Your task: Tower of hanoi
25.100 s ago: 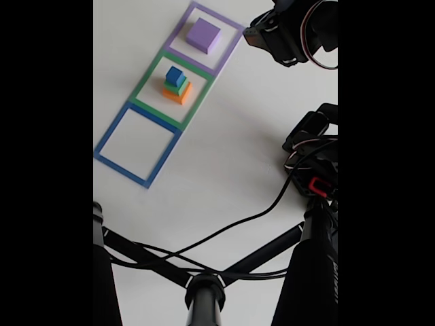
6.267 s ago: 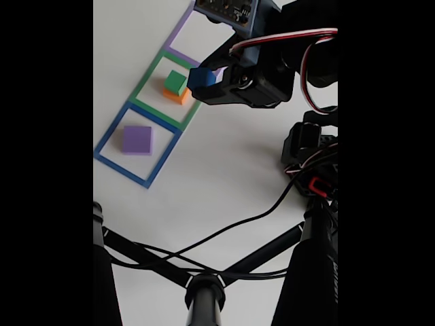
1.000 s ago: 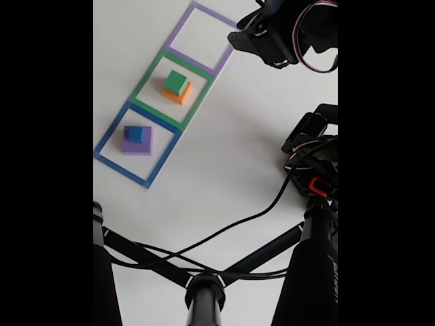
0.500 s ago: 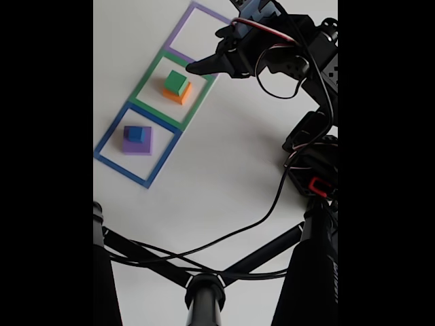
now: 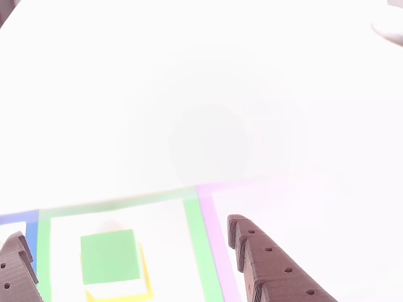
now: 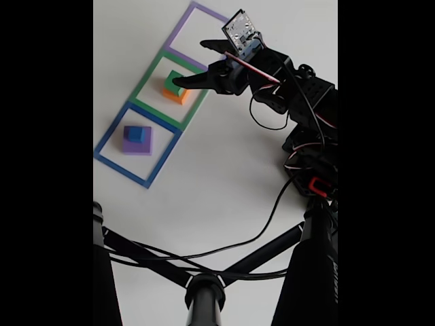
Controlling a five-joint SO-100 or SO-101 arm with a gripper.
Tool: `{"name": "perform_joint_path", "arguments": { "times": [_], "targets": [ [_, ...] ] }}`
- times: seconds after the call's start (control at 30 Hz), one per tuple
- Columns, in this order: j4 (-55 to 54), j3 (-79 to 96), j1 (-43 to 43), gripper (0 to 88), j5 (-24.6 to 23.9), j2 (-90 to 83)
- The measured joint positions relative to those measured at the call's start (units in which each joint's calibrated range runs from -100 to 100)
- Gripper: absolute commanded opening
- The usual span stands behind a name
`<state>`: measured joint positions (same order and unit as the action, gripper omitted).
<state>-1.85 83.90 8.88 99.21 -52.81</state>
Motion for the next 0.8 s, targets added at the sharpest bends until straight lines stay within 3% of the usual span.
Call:
{"name": "perform_joint_path", "arguments": {
  "times": [0.5, 0.8],
  "targets": [
    [-34.03, 4.7, -1.31, 38.3, 0.0, 27.02],
    [-47.75, 2.79, -3.52, 38.0, 0.0, 41.28]
  ]
}}
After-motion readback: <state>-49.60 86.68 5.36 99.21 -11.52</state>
